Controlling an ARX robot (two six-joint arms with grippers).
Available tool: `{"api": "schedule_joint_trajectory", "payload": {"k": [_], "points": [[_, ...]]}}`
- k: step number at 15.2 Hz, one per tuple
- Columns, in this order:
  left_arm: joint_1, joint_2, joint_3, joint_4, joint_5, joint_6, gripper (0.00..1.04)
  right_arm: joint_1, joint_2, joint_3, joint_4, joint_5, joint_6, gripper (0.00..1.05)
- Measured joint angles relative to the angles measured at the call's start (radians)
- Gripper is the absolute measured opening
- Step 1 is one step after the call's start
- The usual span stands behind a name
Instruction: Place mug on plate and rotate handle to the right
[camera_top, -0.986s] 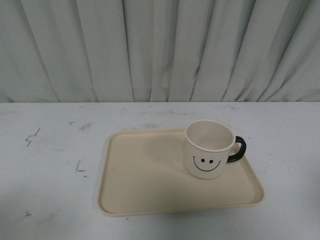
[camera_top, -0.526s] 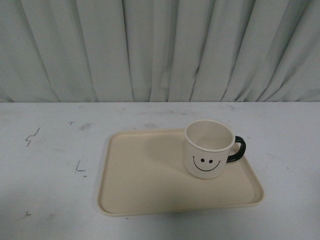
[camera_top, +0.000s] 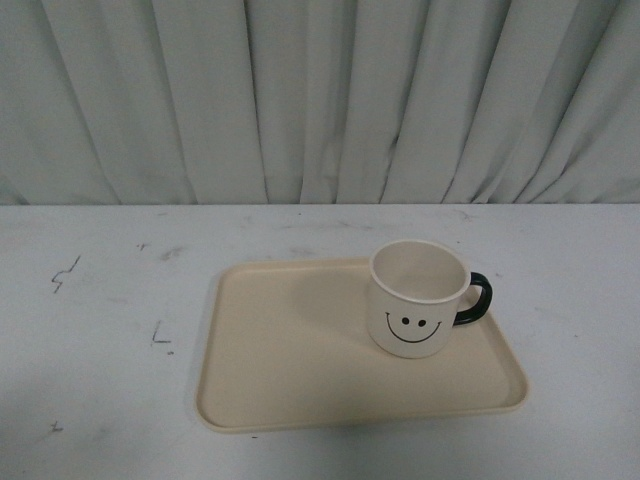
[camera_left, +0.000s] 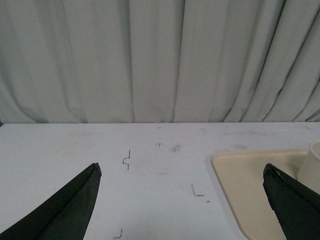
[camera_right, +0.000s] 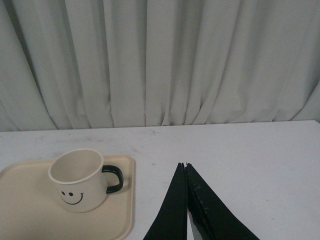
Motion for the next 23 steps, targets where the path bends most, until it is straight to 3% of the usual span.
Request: {"api": "schedule_joint_trajectory", "payload": {"k": [7, 9, 17, 19, 23], "points": [[0.0, 0.0, 0.0, 0.0, 0.0, 0.0, 0.98, 0.0, -0.137, 0.0, -0.137, 0.0, 0.0, 0.02], [0.0, 0.0, 0.0, 0.0, -0.001, 0.0, 0.98, 0.0, -0.301, 0.0, -0.311, -0.001, 0.0, 0.02], [0.0, 0.0, 0.0, 0.0, 0.0, 0.0, 0.98, 0.0, -0.304, 0.0, -0.315, -0.001, 0.002, 0.03], [0.0, 0.0, 0.0, 0.0, 0.0, 0.0, 0.98, 0.0, -0.304, 0.0, -0.315, -0.001, 0.002, 0.08], [0.0, 0.0, 0.0, 0.0, 0.0, 0.0, 0.98, 0.0, -0.304, 0.0, -0.315, -0.001, 0.002, 0.55]]}}
